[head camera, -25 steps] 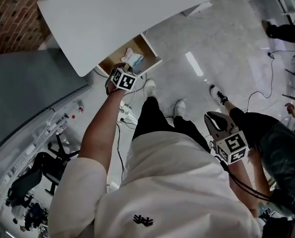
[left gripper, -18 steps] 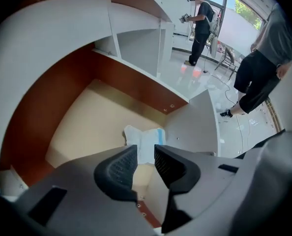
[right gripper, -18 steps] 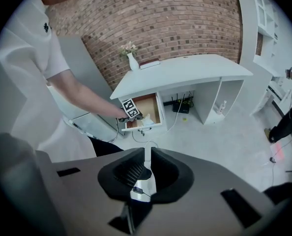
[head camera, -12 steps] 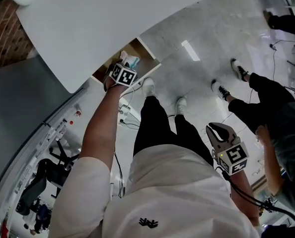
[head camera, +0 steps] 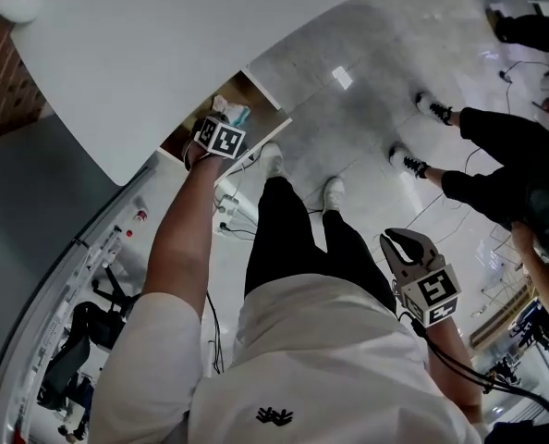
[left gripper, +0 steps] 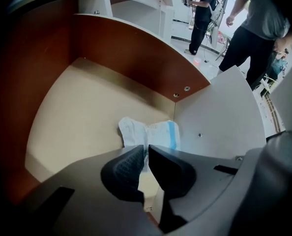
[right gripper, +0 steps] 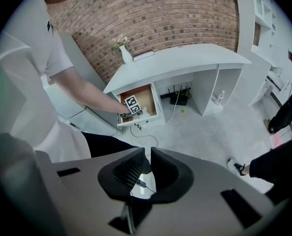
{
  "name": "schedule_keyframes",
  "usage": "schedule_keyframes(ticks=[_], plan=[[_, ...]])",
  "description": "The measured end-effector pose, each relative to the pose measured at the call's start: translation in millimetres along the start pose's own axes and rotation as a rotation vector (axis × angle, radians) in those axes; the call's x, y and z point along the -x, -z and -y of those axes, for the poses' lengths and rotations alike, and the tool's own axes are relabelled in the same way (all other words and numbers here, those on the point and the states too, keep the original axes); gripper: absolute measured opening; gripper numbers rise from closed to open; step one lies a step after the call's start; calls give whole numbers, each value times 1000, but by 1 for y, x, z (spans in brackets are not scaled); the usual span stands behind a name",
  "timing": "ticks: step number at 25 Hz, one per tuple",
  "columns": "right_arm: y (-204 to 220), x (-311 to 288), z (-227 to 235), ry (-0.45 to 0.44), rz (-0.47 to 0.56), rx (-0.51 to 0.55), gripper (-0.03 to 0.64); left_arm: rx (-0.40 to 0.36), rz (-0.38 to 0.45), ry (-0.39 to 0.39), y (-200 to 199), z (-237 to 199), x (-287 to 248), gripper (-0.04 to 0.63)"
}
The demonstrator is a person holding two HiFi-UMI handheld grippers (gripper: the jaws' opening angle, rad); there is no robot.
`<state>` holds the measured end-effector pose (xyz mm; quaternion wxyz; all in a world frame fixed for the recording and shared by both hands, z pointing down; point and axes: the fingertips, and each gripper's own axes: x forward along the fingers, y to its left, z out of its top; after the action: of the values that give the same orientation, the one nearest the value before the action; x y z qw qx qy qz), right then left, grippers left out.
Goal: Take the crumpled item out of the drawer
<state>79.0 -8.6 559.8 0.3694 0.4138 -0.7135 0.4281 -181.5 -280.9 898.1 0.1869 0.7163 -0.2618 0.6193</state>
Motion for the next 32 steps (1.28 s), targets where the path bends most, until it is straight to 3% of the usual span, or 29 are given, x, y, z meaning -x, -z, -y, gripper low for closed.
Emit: schedule_keyframes(ticks=[3,6,13,32], plan=[[4,6,4,7,8,-1,61,32,50,-4,-10,1,8,34],[5,11,6,10,33,0,61,40,31,-1,-6,5,14,29],[15,34,7,-10,99,23,60,101,79,-18,-13,19,61,26],[74,163,5,-20,314,125,45,232,276,-78,-4,118,288,25]])
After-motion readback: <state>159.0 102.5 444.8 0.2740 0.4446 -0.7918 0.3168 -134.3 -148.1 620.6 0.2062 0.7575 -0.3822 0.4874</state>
